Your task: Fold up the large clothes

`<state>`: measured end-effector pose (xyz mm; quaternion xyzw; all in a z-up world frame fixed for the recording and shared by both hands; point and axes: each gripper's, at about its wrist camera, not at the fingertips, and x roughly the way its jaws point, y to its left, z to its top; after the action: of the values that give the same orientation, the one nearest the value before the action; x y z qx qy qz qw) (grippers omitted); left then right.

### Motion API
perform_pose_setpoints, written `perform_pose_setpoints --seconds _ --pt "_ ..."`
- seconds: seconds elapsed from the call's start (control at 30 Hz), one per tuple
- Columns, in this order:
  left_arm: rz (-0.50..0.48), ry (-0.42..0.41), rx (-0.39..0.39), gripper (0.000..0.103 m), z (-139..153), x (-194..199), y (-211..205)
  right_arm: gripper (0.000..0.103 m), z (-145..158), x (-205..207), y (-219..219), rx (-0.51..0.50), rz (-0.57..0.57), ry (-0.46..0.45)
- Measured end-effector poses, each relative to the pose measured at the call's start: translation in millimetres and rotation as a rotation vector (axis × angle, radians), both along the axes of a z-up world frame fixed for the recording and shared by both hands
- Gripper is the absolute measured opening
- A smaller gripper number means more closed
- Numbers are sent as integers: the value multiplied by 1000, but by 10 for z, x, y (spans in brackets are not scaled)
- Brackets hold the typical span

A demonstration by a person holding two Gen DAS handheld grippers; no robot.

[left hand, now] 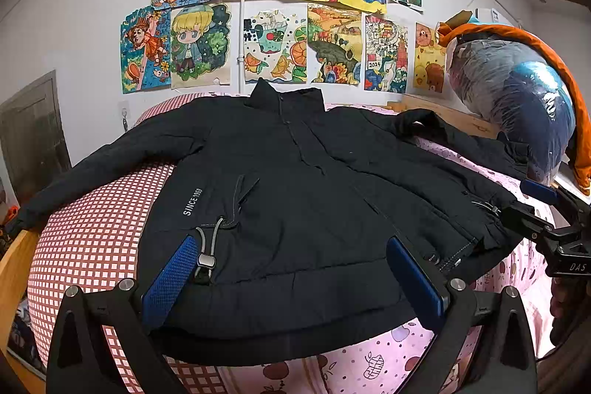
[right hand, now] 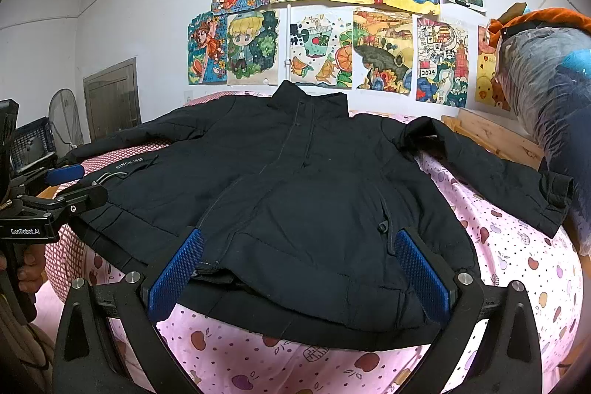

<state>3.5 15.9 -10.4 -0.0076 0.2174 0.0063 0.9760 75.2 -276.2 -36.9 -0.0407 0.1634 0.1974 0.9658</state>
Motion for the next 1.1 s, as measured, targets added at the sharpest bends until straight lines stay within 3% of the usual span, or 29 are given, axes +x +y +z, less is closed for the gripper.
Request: perform_pose_setpoints --seconds 0.43,0.73,0.83,0.97,1.1 --pt "10 28 5 103 -65 29 41 102 -108 67 6 2 -15 26" --pt "55 46 30 103 56 96 95 102 -92 335 -115 9 -117 164" --pt "51 80 42 103 150 180 122 102 27 434 -104 -43 -120 177" --pt "72 203 26 103 343 474 214 102 364 532 -60 -129 -135 122" --pt "94 273 34 103 601 800 289 102 690 684 17 -214 -167 78"
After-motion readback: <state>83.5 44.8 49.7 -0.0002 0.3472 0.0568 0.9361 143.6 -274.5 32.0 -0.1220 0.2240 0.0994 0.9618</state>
